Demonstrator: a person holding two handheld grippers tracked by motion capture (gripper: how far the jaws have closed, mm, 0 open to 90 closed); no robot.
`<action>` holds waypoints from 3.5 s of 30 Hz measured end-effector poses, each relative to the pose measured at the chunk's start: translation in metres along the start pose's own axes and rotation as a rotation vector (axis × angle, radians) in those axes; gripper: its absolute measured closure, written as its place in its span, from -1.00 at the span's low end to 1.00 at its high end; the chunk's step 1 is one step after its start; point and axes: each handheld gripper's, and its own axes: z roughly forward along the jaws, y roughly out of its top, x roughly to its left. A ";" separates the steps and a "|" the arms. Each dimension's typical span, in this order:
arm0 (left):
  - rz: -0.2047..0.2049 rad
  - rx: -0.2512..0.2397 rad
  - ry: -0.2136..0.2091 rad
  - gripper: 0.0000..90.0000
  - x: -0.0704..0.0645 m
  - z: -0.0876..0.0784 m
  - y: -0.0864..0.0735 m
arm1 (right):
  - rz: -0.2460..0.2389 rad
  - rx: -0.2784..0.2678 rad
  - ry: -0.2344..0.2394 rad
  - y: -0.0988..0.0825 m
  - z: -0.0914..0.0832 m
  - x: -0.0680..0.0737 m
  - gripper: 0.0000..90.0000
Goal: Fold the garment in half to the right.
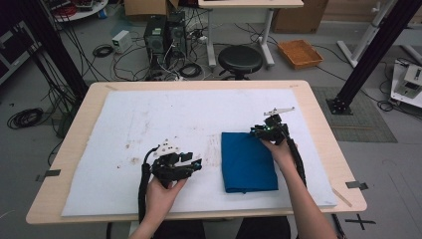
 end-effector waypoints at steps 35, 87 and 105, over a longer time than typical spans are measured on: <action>-0.003 -0.004 -0.011 0.14 0.001 -0.005 -0.001 | 0.148 -0.102 0.024 -0.100 -0.108 0.032 0.30; -0.034 -0.011 0.006 0.07 0.018 -0.012 0.003 | 0.280 -0.094 -0.069 -0.035 -0.026 -0.027 1.00; -0.031 -0.024 0.018 0.05 0.020 -0.018 0.005 | 0.283 -0.143 -0.130 -0.042 -0.045 -0.032 0.39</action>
